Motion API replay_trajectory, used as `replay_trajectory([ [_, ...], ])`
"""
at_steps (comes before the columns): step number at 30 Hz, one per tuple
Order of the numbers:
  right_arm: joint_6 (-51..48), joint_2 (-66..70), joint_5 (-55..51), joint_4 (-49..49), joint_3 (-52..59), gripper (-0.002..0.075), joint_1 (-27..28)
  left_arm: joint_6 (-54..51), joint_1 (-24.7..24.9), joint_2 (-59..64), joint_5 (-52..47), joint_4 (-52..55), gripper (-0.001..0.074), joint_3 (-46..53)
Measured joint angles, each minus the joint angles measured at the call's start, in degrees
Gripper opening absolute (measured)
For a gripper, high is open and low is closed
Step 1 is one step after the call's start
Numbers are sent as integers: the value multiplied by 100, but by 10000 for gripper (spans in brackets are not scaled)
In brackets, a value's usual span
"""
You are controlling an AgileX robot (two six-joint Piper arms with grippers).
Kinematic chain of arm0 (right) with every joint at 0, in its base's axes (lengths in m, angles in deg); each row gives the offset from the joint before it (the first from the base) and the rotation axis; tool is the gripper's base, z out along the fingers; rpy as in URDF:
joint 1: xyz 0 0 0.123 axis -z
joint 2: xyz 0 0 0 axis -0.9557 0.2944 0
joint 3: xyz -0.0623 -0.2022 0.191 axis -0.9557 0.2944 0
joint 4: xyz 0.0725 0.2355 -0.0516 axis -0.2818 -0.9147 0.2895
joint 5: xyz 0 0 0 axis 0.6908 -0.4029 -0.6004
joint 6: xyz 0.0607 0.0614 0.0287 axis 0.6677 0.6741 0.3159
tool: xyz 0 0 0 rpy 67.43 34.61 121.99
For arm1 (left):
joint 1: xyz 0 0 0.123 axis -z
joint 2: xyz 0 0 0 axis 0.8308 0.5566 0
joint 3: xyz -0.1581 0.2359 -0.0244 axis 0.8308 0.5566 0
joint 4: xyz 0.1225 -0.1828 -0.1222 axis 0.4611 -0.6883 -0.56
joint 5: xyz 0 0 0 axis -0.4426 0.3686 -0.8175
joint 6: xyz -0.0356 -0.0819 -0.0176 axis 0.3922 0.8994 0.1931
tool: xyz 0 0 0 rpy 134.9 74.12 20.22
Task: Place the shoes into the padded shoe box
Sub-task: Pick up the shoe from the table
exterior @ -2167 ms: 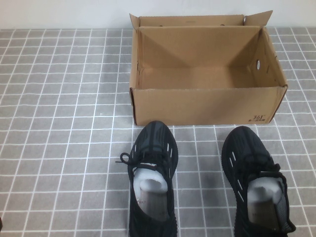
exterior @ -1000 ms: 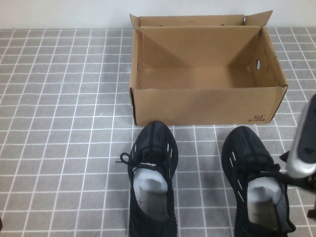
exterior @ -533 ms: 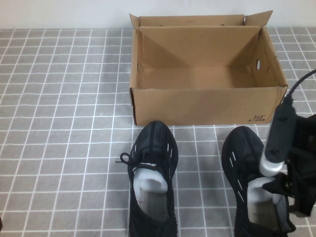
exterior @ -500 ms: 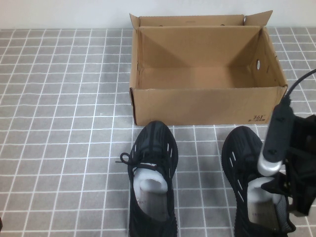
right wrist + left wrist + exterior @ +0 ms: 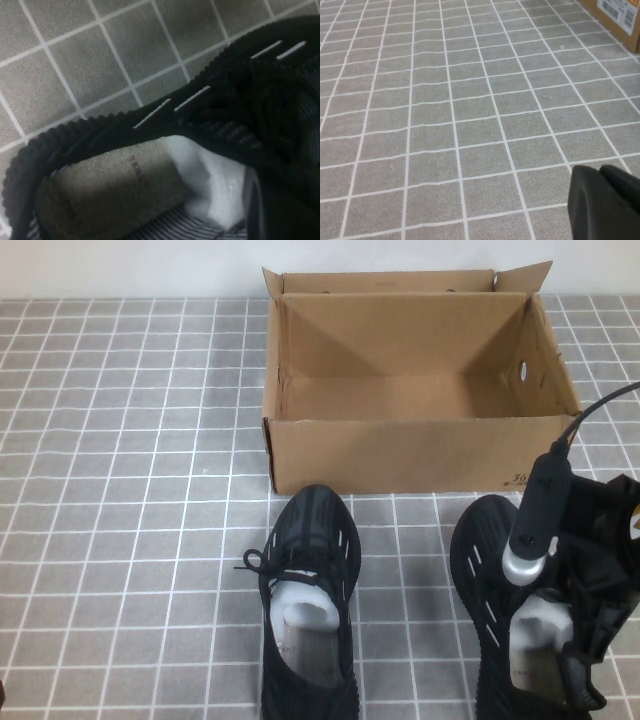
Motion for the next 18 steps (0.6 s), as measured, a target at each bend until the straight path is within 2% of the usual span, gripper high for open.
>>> replay_trajectory([
  [8,290,0,-547,104,-418,2,-11,0,0,0,0,0,-3,0],
  [15,360,0,-1538,94,-1439,2,-11,0,0,0,0,0,-4,0],
  [18,687,0,-2020,-50,-2009,2,-11,0,0,0,0,0,-3,0],
])
